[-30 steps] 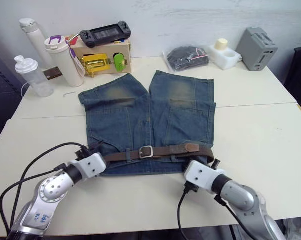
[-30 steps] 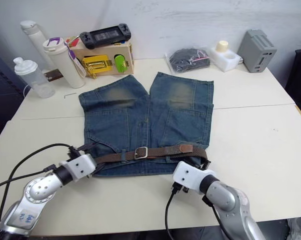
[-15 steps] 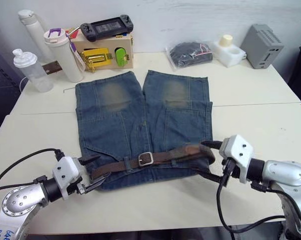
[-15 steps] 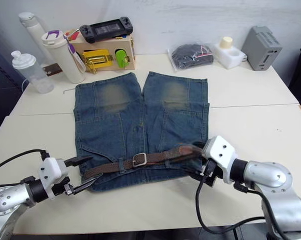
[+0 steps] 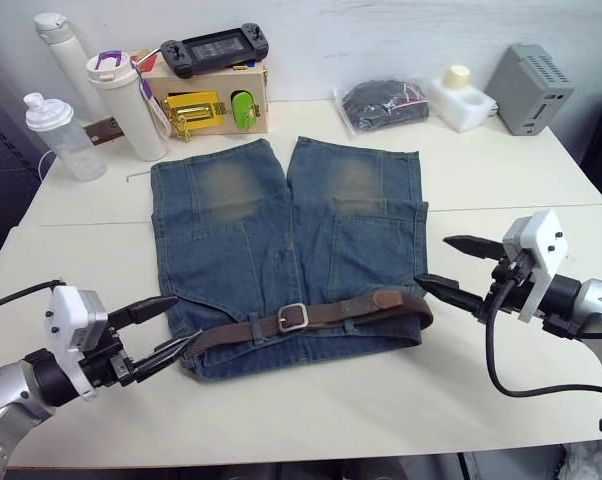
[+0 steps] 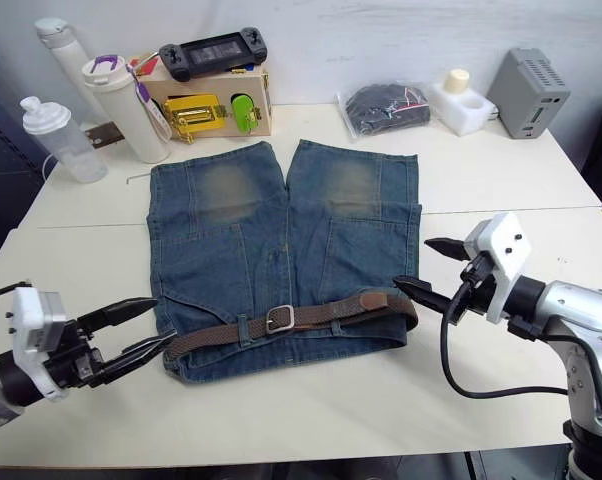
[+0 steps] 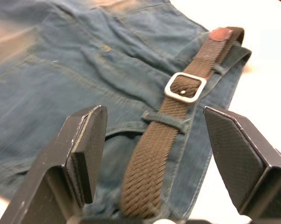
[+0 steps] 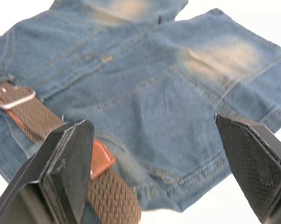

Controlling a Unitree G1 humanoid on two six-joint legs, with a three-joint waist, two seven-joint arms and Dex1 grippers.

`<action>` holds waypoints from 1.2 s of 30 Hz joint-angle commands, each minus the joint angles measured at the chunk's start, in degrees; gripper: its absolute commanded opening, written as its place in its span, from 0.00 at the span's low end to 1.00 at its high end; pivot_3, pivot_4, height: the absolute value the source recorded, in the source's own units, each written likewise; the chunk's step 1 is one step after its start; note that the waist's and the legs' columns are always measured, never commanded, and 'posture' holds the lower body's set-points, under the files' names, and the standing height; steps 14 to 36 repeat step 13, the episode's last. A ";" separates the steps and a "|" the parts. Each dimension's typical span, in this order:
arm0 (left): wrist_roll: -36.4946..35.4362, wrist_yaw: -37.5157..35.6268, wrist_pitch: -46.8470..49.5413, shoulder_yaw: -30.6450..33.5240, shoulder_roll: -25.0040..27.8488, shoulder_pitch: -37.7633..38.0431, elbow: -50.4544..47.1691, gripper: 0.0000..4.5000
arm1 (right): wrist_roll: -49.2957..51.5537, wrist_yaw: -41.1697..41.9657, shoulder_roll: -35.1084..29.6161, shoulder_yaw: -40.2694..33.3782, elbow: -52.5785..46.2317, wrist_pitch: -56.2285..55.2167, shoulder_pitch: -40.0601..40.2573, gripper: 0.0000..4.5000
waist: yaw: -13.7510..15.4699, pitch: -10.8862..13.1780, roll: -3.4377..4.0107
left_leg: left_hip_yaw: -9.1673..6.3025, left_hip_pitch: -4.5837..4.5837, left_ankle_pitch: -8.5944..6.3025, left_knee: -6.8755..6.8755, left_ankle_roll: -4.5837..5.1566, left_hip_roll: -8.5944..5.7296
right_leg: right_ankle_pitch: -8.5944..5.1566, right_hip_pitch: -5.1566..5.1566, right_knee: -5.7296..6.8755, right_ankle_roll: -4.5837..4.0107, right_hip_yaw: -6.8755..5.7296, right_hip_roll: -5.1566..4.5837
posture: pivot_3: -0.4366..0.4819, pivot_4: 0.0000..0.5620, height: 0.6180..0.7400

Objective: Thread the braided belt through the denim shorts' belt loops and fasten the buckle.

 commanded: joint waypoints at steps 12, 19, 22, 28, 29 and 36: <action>6.24 -0.15 -1.19 -4.33 -1.51 -6.55 2.17 0.81 | 0.53 -3.65 -1.50 1.29 1.69 -4.90 2.04 0.98 | -0.04 0.00 0.00 | -0.02 -0.06 0.00 -0.01 0.00 0.01 | 0.00 -0.04 -0.02 0.00 -0.03 0.01 | 0.48 0.27 0.95; 6.58 -0.72 -1.46 -4.63 -1.47 -6.61 2.49 0.81 | 0.63 -3.88 -1.52 1.34 1.53 -5.02 2.31 0.98 | -0.04 0.00 0.00 | -0.02 -0.06 0.00 0.00 0.00 0.01 | 0.00 -0.04 -0.02 0.00 -0.03 0.01 | 0.48 0.27 0.95; 6.58 -0.72 -1.46 -4.63 -1.47 -6.61 2.49 0.81 | 0.63 -3.88 -1.52 1.34 1.53 -5.02 2.31 0.98 | -0.04 0.00 0.00 | -0.02 -0.06 0.00 0.00 0.00 0.01 | 0.00 -0.04 -0.02 0.00 -0.03 0.01 | 0.48 0.27 0.95; 6.58 -0.72 -1.46 -4.63 -1.47 -6.61 2.49 0.81 | 0.63 -3.88 -1.52 1.34 1.53 -5.02 2.31 0.98 | -0.04 0.00 0.00 | -0.02 -0.06 0.00 0.00 0.00 0.01 | 0.00 -0.04 -0.02 0.00 -0.03 0.01 | 0.48 0.27 0.95; 6.58 -0.72 -1.46 -4.63 -1.47 -6.61 2.49 0.81 | 0.63 -3.88 -1.52 1.34 1.53 -5.02 2.31 0.98 | -0.04 0.00 0.00 | -0.02 -0.06 0.00 0.00 0.00 0.01 | 0.00 -0.04 -0.02 0.00 -0.03 0.01 | 0.48 0.27 0.95; 6.58 -0.72 -1.46 -4.63 -1.47 -6.61 2.49 0.81 | 0.63 -3.88 -1.52 1.34 1.53 -5.02 2.31 0.98 | -0.04 0.00 0.00 | -0.02 -0.06 0.00 0.00 0.00 0.01 | 0.00 -0.04 -0.02 0.00 -0.03 0.01 | 0.48 0.27 0.95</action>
